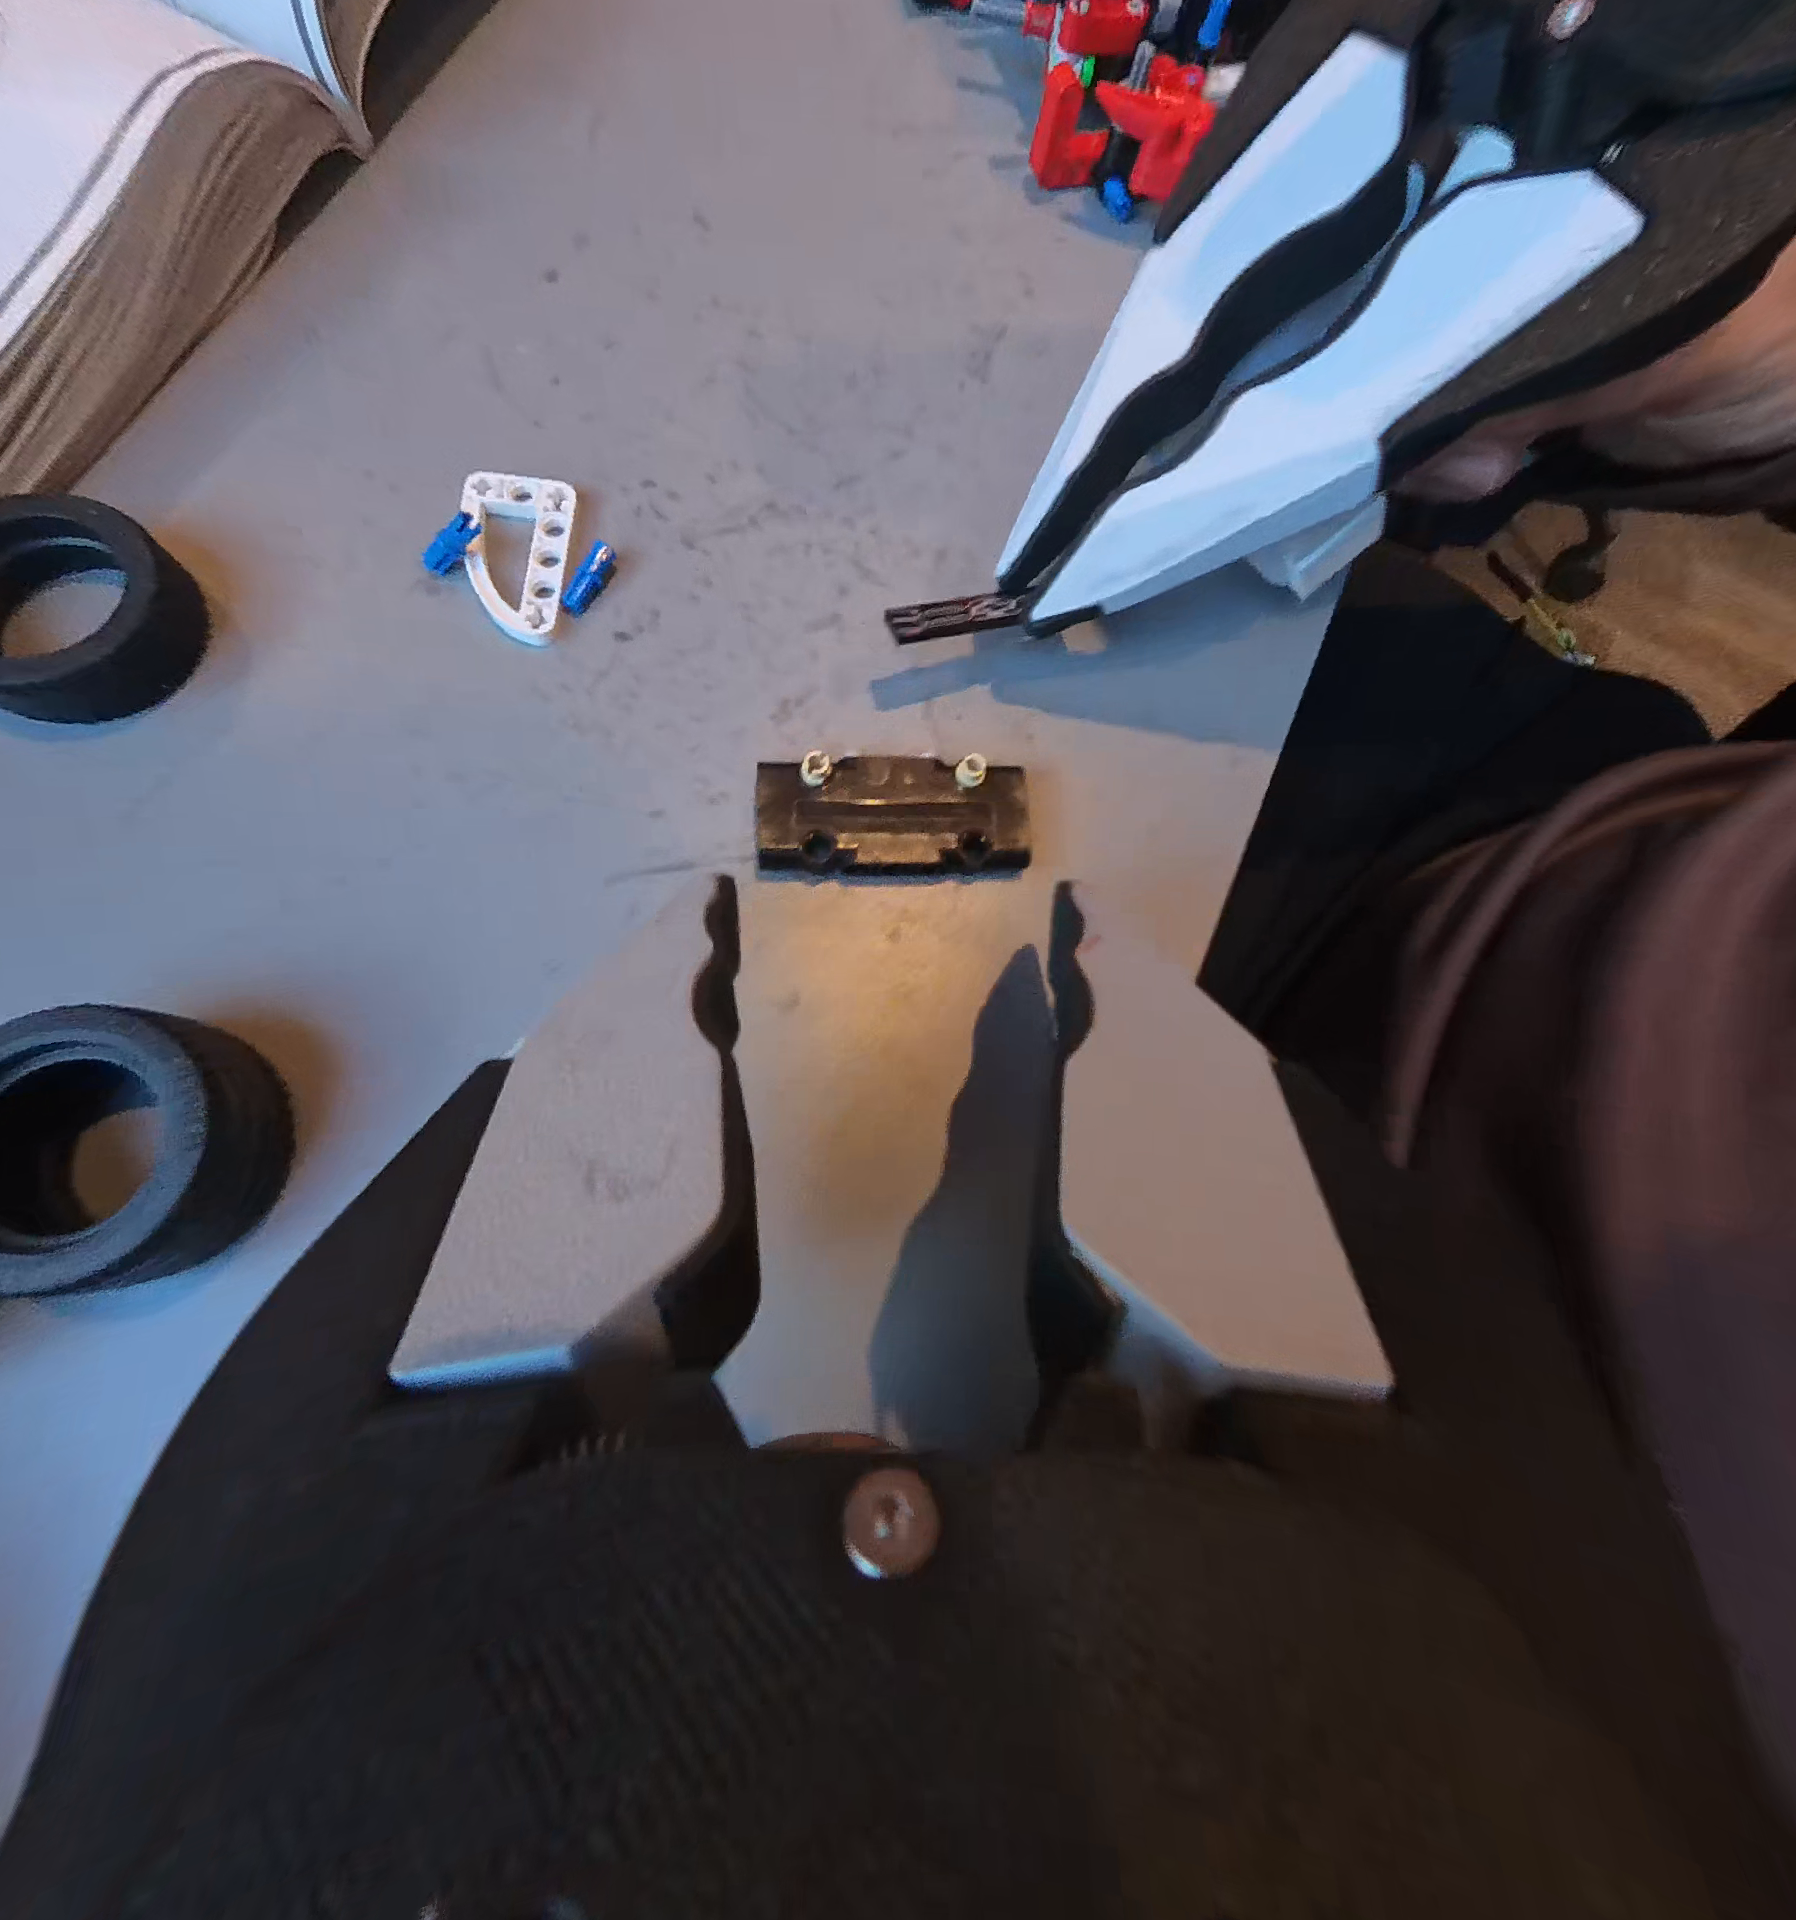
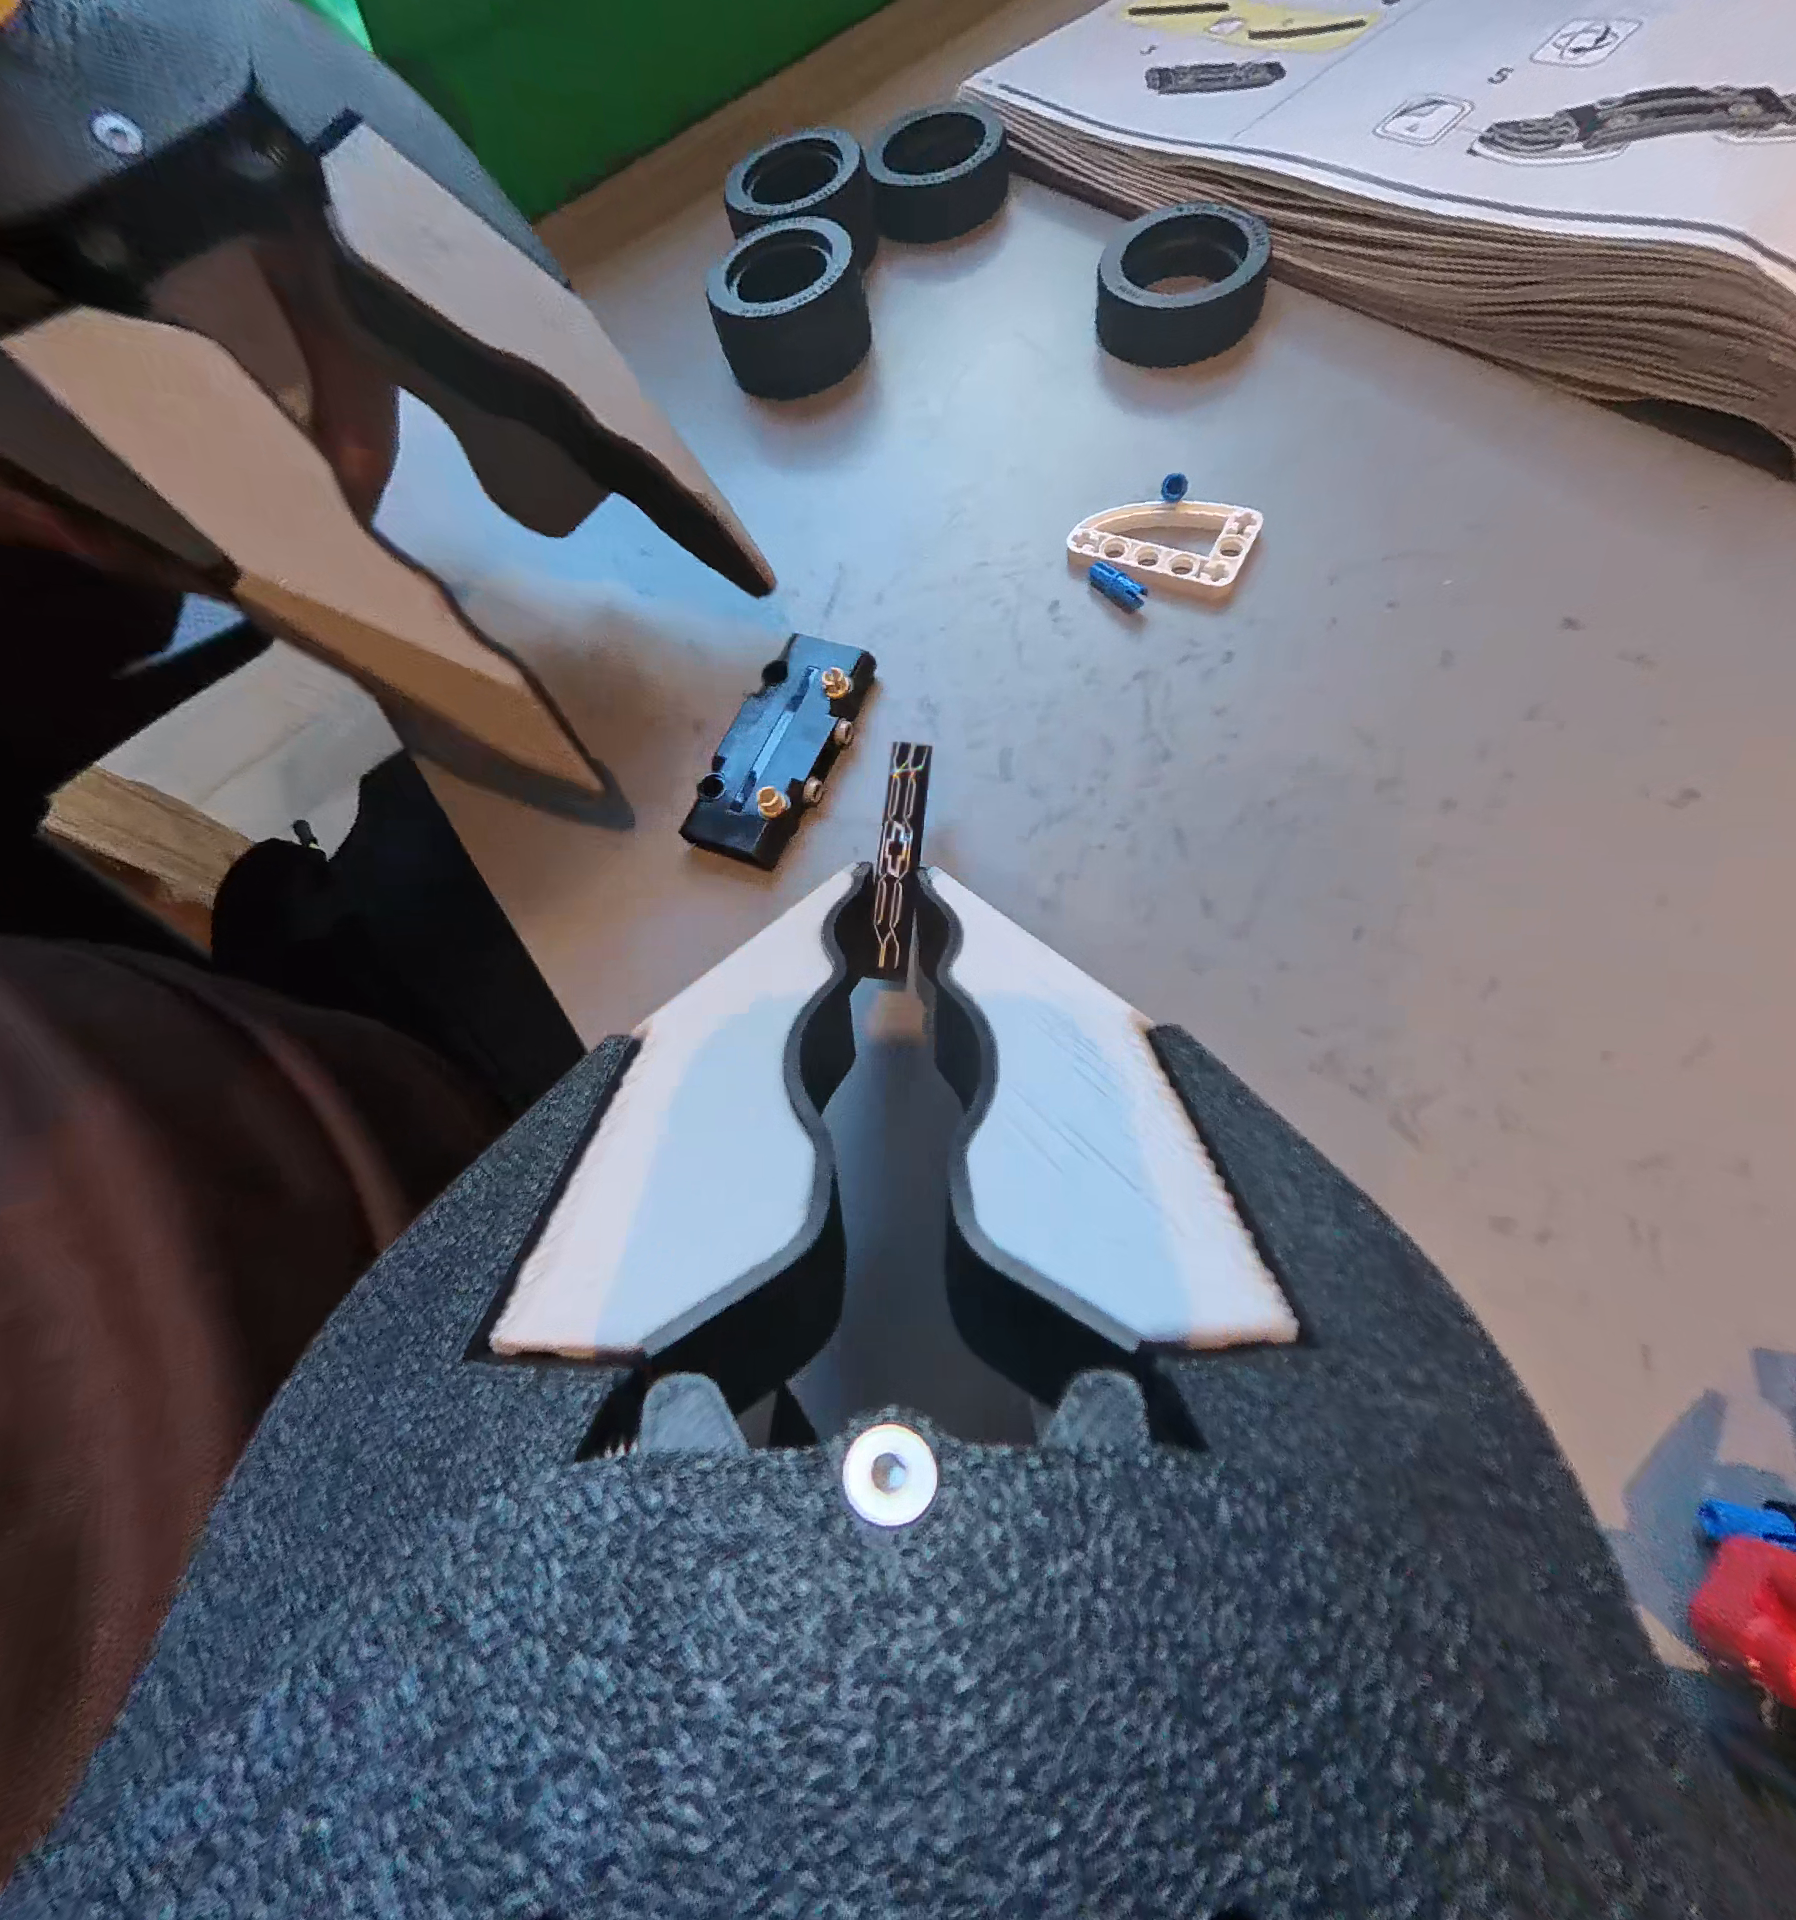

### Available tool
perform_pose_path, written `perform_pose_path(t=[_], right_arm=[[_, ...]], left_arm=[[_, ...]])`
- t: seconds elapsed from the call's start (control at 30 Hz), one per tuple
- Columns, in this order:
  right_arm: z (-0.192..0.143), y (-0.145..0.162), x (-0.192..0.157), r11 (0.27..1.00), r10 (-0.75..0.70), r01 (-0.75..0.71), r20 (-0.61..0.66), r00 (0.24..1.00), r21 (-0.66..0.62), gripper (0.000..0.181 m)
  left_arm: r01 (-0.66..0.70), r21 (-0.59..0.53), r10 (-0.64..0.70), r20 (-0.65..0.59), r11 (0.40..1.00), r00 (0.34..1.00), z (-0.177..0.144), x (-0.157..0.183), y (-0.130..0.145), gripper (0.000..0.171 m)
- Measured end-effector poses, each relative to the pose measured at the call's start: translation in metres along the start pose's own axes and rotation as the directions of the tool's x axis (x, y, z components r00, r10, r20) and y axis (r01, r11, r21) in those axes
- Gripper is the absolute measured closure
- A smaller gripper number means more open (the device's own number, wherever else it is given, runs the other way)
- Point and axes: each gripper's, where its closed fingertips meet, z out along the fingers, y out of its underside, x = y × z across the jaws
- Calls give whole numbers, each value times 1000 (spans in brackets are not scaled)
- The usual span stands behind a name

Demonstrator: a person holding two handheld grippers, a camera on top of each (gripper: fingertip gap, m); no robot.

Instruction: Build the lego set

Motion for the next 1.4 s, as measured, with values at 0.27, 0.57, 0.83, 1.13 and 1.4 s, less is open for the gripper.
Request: perform_pose_path(t=[0.27,0.57,0.83,1.13,1.4], right_arm=[[-5,-5,-9,987,-159,160,-55,986,12,174],[-12,-2,1,990,-140,141,-106,984,-4,174],[-16,1,-6,984,-175,174,-40,984,-18,174],[-19,1,-25,951,-309,309,22,951,-12,174],[-18,2,-6,960,-279,278,-10,960,-20,174]], left_arm=[[-192,-55,194,25,980,981,14,-21,2,117],[-2,-68,3,7,998,1000,24,5,-6,128],[-86,3,86,26,996,996,-3,2,-16,126],[-338,-10,336,-81,941,938,9,0,-15,138],[-314,-30,308,-130,949,942,11,-14,-2,135]])
